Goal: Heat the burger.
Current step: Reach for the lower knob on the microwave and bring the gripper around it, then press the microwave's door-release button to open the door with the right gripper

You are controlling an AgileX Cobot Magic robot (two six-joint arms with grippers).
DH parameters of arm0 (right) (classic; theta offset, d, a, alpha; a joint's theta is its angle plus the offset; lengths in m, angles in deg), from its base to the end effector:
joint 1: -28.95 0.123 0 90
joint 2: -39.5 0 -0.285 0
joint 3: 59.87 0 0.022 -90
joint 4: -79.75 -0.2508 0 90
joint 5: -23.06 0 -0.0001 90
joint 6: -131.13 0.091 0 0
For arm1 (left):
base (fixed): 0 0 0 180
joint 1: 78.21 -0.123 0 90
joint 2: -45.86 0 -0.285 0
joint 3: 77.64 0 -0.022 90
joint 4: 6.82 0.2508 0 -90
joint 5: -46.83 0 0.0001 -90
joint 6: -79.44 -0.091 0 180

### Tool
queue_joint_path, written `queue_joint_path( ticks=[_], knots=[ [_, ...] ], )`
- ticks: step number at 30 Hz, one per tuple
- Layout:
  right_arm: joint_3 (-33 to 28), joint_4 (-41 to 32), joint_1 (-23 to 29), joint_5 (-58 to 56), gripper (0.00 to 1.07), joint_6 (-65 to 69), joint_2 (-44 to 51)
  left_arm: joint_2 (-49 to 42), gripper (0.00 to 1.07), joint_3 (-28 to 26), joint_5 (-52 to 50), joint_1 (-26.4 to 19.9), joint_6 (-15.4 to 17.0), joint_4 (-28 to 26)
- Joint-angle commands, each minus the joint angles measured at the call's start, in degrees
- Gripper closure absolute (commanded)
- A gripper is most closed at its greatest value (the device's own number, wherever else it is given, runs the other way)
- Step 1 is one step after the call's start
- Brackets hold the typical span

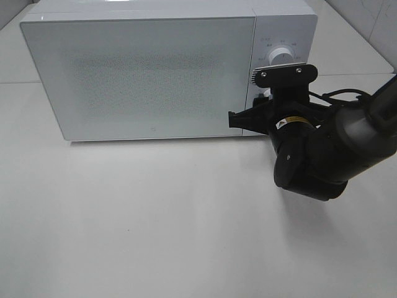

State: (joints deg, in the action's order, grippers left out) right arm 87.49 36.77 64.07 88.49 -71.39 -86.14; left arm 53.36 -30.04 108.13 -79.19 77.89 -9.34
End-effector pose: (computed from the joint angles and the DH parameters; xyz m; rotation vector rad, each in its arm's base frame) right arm 0.3184 0.1550 0.1169 -0.0614 1.7124 -0.1479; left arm -0.0080 -0.0036 0.2812 0.0129 2.0308 -0.0247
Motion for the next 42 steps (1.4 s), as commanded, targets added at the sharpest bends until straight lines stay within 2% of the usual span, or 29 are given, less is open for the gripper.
queue_joint_path(
  ticks=[1, 2, 9, 15, 17, 18, 20, 21, 22, 23, 24, 26, 27, 29, 30, 31, 32, 35, 42],
  knots=[
    [1.83, 1.78, -1.2, 5.1, 1.04, 0.0, 0.69, 0.29, 0.06, 0.0, 0.0, -0.11, 0.34, -0.11],
    [1.83, 1.89, -1.2, 5.16, 1.07, 0.17, 0.69, 0.29, 0.06, 0.0, 0.0, -0.11, 0.34, -0.11],
    [1.83, 3.38, -1.2, 5.9, 1.07, 2.98, 0.69, 0.29, 0.06, 0.0, 0.0, -0.11, 0.34, -0.11],
    [1.83, 7.79, -1.2, 6.07, 1.07, 11.86, 0.69, 0.29, 0.06, 0.0, 0.0, -0.11, 0.34, -0.11],
    [1.83, 9.97, -1.2, 6.07, 1.07, 23.61, 0.69, 0.29, 0.06, 0.0, 0.0, -0.11, 0.34, -0.11],
    [1.83, 9.97, -1.2, 6.07, 1.07, 23.61, 0.69, 0.29, 0.06, 0.0, 0.0, -0.11, 0.34, -0.11],
    [1.83, 12.66, -1.2, 6.07, 1.07, 37.24, 0.69, 0.29, 0.06, 0.0, 0.0, -0.11, 0.34, -0.11],
    [1.83, 12.66, -1.2, 6.07, 1.07, 37.24, 0.69, 0.29, 0.06, 0.0, 0.0, -0.11, 0.34, -0.11],
    [1.83, 13.52, -1.2, 6.13, 1.07, 46.41, 0.69, 0.29, 0.06, 0.0, 0.0, -0.11, 0.34, -0.11],
    [1.83, 13.52, -1.2, 6.13, 1.07, 46.41, 0.69, 0.29, 0.06, 0.0, 0.0, -0.11, 0.34, -0.11],
    [1.83, 13.64, -1.2, 6.13, 1.07, 55.46, 0.69, 0.29, 0.06, 0.0, 0.0, -0.11, 0.34, -0.11],
    [1.83, 13.64, -1.2, 6.13, 1.07, 60.5, 0.69, 0.29, 0.06, 0.0, 0.0, -0.11, 0.34, -0.11],
    [1.83, 13.64, -1.2, 6.42, 1.07, 70.65, 0.69, 0.29, 0.06, 0.0, 0.0, -0.11, 0.34, -0.11],
    [1.83, 13.64, -1.2, 6.7, 1.07, 74.6, 0.69, 0.29, 0.06, 0.0, 0.0, -0.11, 0.34, -0.11],
    [1.83, 13.64, -1.2, 7.45, 1.07, 83.31, 0.69, 0.29, 0.06, 0.0, 0.0, -0.11, 0.34, -0.11],
    [1.83, 13.64, -1.2, 7.45, 1.07, 83.31, 0.69, 0.29, 0.06, 0.0, 0.0, -0.11, 0.34, -0.11],
    [1.83, 13.64, -1.2, 7.79, 1.07, 89.84, 0.69, 0.29, 0.06, 0.0, 0.0, -0.11, 0.34, -0.11],
    [1.78, 13.64, -1.2, 8.42, 1.07, 97.35, 0.69, 0.29, 0.06, 0.0, 0.0, -0.11, 0.34, -0.11],
    [1.78, 13.64, -1.2, 10.71, 1.07, 103.53, 0.69, 0.29, 0.06, 0.0, 0.0, -0.11, 0.34, -0.11]
  ],
)
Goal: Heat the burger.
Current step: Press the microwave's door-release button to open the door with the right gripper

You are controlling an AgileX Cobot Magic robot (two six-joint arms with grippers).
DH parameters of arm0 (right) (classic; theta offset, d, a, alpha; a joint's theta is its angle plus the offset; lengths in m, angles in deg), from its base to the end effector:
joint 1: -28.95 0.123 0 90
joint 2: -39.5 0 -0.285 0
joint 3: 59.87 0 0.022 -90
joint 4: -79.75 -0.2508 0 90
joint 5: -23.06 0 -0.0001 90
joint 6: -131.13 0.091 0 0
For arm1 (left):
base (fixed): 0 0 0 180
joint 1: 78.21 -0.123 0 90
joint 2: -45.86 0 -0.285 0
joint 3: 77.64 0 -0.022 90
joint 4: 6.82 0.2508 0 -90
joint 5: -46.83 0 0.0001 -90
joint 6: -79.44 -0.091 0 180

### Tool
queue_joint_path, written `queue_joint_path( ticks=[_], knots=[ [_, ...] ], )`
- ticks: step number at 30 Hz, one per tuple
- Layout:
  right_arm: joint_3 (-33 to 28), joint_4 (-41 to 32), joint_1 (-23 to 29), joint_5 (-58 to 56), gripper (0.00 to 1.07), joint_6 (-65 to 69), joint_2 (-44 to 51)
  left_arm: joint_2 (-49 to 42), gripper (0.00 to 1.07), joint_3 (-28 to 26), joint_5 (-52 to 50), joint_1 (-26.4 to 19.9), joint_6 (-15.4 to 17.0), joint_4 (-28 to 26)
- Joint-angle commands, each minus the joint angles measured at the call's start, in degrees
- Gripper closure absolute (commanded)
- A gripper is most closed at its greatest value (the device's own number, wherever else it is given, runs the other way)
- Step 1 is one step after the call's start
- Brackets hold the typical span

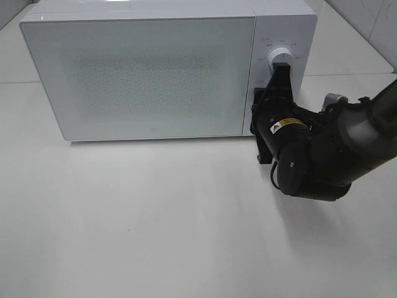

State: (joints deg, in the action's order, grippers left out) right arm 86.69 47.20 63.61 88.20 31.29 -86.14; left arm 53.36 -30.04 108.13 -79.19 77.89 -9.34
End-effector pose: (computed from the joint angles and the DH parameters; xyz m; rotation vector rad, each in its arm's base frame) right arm 0.3171 0.1653 0.1172 1.2677 1.3568 1.2287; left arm -0.0080 -0.0036 0.2812 0.0129 2.0308 -0.0247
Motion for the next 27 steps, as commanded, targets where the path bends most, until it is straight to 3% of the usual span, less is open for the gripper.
queue_joint_path(
  ticks=[1, 16, 20, 21, 24, 26, 27],
  knots=[
    [2.58, 3.21, -0.74, 11.0, 1.07, 0.86, 0.69, 0.29, 0.06, 0.0, 0.0, -0.11, 0.34, -0.11],
    [2.58, 3.32, -0.74, 12.09, 1.05, -2.35, 0.69, 0.29, 0.06, 0.0, 0.0, -0.11, 0.34, -0.11],
    [2.58, 3.32, -0.74, 12.09, 0.93, -2.35, 0.69, 0.29, 0.06, 0.0, 0.0, -0.11, 0.34, -0.11],
    [2.58, 3.32, -0.74, 12.09, 0.85, -2.35, 0.69, 0.29, 0.06, 0.0, 0.0, -0.11, 0.34, -0.11],
    [2.58, 3.32, -0.74, 12.09, 0.8, -2.58, 0.69, 0.29, 0.06, 0.0, 0.0, -0.11, 0.34, -0.11],
    [2.58, 3.78, -0.74, 12.15, 0.61, -3.78, 0.69, 0.29, 0.06, 0.0, 0.0, -0.11, 0.34, -0.11],
    [2.58, 3.78, -0.74, 12.15, 0.61, -3.78, 0.69, 0.29, 0.06, 0.0, 0.0, -0.11, 0.34, -0.11]
  ],
)
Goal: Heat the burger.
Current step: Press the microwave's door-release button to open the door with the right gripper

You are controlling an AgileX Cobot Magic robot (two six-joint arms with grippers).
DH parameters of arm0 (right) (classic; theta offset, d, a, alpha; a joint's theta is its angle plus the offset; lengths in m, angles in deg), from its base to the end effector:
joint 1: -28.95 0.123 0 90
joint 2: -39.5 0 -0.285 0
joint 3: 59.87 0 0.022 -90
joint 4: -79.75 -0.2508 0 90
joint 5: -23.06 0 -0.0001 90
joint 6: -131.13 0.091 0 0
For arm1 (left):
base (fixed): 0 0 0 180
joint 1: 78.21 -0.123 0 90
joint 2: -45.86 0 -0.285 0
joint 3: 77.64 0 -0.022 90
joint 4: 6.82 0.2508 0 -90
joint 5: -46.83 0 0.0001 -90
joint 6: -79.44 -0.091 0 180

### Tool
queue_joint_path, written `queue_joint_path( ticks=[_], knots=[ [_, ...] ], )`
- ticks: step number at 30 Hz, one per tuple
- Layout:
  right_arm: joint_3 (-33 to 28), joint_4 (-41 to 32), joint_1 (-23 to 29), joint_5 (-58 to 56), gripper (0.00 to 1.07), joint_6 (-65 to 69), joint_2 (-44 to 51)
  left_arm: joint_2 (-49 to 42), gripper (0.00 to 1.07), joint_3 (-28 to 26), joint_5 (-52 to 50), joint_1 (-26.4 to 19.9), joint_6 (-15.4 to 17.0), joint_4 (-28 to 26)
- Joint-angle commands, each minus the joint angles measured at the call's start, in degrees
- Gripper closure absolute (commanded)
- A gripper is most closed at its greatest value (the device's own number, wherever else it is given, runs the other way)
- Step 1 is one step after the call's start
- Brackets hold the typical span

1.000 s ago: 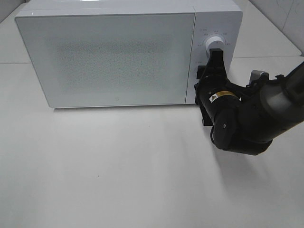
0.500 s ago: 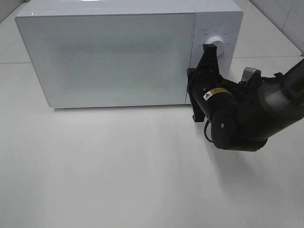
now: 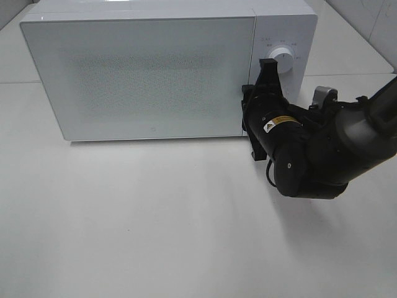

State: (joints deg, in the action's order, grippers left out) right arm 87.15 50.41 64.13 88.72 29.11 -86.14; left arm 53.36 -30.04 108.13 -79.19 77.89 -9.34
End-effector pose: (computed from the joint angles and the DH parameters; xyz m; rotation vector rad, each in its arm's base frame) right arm 0.3168 0.1736 0.1204 1.1747 1.4054 1.2467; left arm -0.0080 -0.0036 0.2812 0.0129 2.0308 -0.0247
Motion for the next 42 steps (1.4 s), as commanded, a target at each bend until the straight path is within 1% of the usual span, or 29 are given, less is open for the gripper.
queue_joint_path(
  ticks=[1, 2, 3, 4, 7, 9, 12, 14, 15, 16, 17, 19, 20, 22, 23, 24, 26, 27, 30, 32, 33, 35, 37, 40, 42],
  knots=[
    [2.12, 0.92, -1.26, 11.63, 0.58, -1.78, 0.69, 0.29, 0.06, 0.0, 0.0, -0.11, 0.34, -0.11],
    [2.12, 1.89, -1.26, 11.86, 0.51, -2.75, 0.69, 0.29, 0.06, 0.0, 0.0, -0.11, 0.34, -0.11],
    [2.12, 1.89, -1.26, 11.86, 0.51, -2.75, 0.69, 0.29, 0.06, 0.0, 0.0, -0.11, 0.34, -0.11],
    [2.12, 2.64, -1.26, 12.26, 0.47, -3.84, 0.69, 0.29, 0.06, 0.0, 0.0, -0.11, 0.34, -0.11],
    [2.12, 4.18, -1.26, 13.18, 0.45, -4.81, 0.69, 0.29, 0.06, 0.0, 0.0, -0.11, 0.34, -0.11],
    [2.12, 4.81, -1.26, 13.29, 0.45, -4.87, 0.69, 0.29, 0.06, 0.0, 0.0, -0.11, 0.34, -0.11],
    [1.49, 8.42, -1.2, 12.72, 0.45, -4.93, 0.69, 0.29, 0.06, 0.0, 0.0, -0.11, 0.34, -0.11],
    [1.09, 9.05, -1.2, 12.72, 0.45, -4.93, 0.69, 0.29, 0.06, 0.0, 0.0, -0.11, 0.34, -0.11],
    [-0.17, 9.51, -1.2, 12.61, 0.45, -4.93, 0.69, 0.29, 0.06, 0.0, 0.0, -0.11, 0.34, -0.11],
    [-0.17, 9.51, -1.2, 12.61, 0.45, -4.93, 0.69, 0.29, 0.06, 0.0, 0.0, -0.11, 0.34, -0.11],
    [-1.72, 9.45, -1.2, 12.61, 0.45, -4.93, 0.69, 0.29, 0.06, 0.0, 0.0, -0.11, 0.34, -0.11],
    [-2.35, 9.45, -1.2, 12.61, 0.45, -4.81, 0.69, 0.29, 0.06, 0.0, 0.0, -0.11, 0.34, -0.11],
    [-4.01, 9.57, -1.2, 12.2, 0.45, -4.7, 0.92, 0.29, 0.06, 0.0, 0.0, -0.11, 0.34, -0.11],
    [-4.7, 9.51, -1.09, 11.46, 0.45, -4.7, 1.2, 0.29, 0.06, 0.0, 0.0, -0.11, 0.34, -0.11],
    [-6.42, 9.51, -1.09, 10.03, 0.45, -4.7, 2.06, 0.29, 0.06, 0.0, 0.0, -0.11, 0.34, -0.11],
    [-6.42, 9.51, -1.09, 10.03, 0.45, -4.7, 2.06, 0.29, 0.06, 0.0, 0.0, -0.11, 0.34, -0.11],
    [-8.94, 9.57, -1.09, 8.59, 0.45, -4.81, 3.38, 0.29, 0.06, 0.0, 0.0, -0.11, 0.34, -0.11],
    [-8.94, 9.57, -1.09, 8.59, 0.45, -4.81, 3.38, 0.29, 0.06, 0.0, 0.0, -0.11, 0.34, -0.11],
    [-12.03, 10.6, -1.09, 8.19, 0.45, -6.65, 5.96, 0.29, 0.06, 0.0, 0.0, -0.11, 0.34, -0.11],
    [-12.72, 10.71, -1.09, 7.96, 0.45, -7.16, 6.65, 0.29, 0.06, 0.0, 0.0, -0.11, 0.34, -0.11],
    [-14.21, 11.06, -1.09, 6.59, 0.45, -8.37, 8.08, 0.29, 0.06, 0.0, 0.0, -0.11, 0.34, -0.11],
    [-14.9, 11.06, -1.09, 5.16, 0.45, -9.17, 9.05, 0.29, 0.06, 0.0, 0.0, -0.11, 0.34, -0.11],
    [-16.39, 11.06, -1.09, 0.86, 0.45, -11.97, 11.92, 0.29, 0.06, 0.0, 0.0, -0.11, 0.34, -0.11],
    [-16.56, 11.57, -1.09, -2.46, 0.45, -15.47, 14.27, 0.29, 0.06, 0.0, 0.0, -0.11, 0.34, -0.11],
    [-16.5, 13.46, -1.26, -8.14, 0.45, -21.72, 17.82, 0.29, 0.06, 0.0, 0.0, -0.11, 0.34, -0.11]
  ],
)
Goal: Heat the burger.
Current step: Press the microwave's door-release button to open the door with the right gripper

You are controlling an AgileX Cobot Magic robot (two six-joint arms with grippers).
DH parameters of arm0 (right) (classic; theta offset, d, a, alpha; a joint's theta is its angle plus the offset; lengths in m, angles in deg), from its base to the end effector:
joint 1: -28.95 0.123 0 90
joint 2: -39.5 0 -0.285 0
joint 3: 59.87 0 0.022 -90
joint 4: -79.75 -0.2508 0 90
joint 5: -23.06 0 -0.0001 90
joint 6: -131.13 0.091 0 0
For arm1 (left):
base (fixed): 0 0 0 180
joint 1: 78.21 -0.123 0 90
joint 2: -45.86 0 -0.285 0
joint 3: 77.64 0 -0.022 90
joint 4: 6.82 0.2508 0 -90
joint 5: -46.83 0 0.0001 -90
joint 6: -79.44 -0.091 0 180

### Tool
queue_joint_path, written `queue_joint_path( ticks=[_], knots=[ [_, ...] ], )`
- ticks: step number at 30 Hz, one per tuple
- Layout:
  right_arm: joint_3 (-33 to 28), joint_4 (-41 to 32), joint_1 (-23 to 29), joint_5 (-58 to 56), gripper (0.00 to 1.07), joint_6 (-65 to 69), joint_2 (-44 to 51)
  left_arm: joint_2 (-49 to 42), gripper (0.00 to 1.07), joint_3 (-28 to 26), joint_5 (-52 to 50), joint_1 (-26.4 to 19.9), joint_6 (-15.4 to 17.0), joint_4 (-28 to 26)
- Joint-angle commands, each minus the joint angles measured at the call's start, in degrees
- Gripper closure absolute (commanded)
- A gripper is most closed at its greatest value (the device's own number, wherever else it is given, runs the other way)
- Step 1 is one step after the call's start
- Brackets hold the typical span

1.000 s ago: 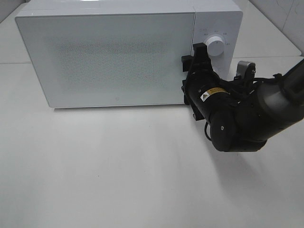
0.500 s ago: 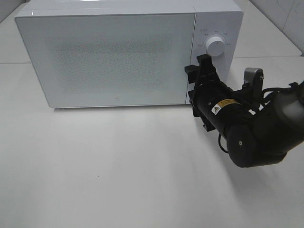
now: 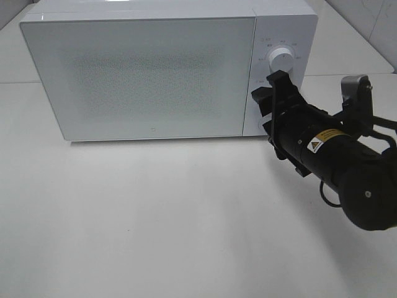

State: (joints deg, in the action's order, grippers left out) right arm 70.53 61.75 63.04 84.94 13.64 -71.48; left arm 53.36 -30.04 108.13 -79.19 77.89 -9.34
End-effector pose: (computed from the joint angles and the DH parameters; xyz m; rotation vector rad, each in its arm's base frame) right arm 0.2561 0.1434 0.1447 0.7971 1.6922 1.0847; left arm -0.0080 -0.0036 0.2812 0.0129 2.0308 -0.0247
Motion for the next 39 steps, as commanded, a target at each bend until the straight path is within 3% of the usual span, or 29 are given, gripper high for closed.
queue_joint_path(
  ticks=[1, 3, 12, 14, 19, 26, 34, 39],
  knots=[
    [0.11, 2.12, -0.17, -4.35, 0.45, -6.25, 3.15, 0.29, 0.06, 0.0, 0.0, -0.11, 0.34, -0.11],
    [0.17, 2.69, -0.17, -12.43, 0.45, -14.73, 7.56, 0.29, 0.06, 0.0, 0.0, -0.11, 0.34, -0.11],
    [0.17, 2.41, -0.17, -25.78, 0.43, -30.88, 13.92, 0.29, 0.06, 0.0, 0.0, -0.11, 0.34, -0.11],
    [0.17, 2.41, -0.17, -32.03, 0.35, -40.16, 17.53, 0.29, 0.06, 0.0, 0.0, -0.11, 0.34, -0.11],
    [0.17, 2.41, -0.17, -38.85, 0.27, -47.38, 20.51, 0.29, 0.06, 0.0, 0.0, -0.11, 0.34, -0.11],
    [0.29, 2.69, -0.17, -51.57, 0.29, -57.12, 24.35, 0.29, 0.06, 0.0, 0.0, -0.11, 0.34, -0.11],
    [4.7, 11.23, -0.17, -67.44, 0.31, -58.61, 27.04, 0.29, 0.06, 0.0, 0.0, -0.11, 0.34, -0.11],
    [11.75, 19.42, -0.17, -83.71, 0.31, -58.67, 30.88, 0.29, 0.06, 0.0, 0.0, -0.11, 0.34, -0.11]
  ],
)
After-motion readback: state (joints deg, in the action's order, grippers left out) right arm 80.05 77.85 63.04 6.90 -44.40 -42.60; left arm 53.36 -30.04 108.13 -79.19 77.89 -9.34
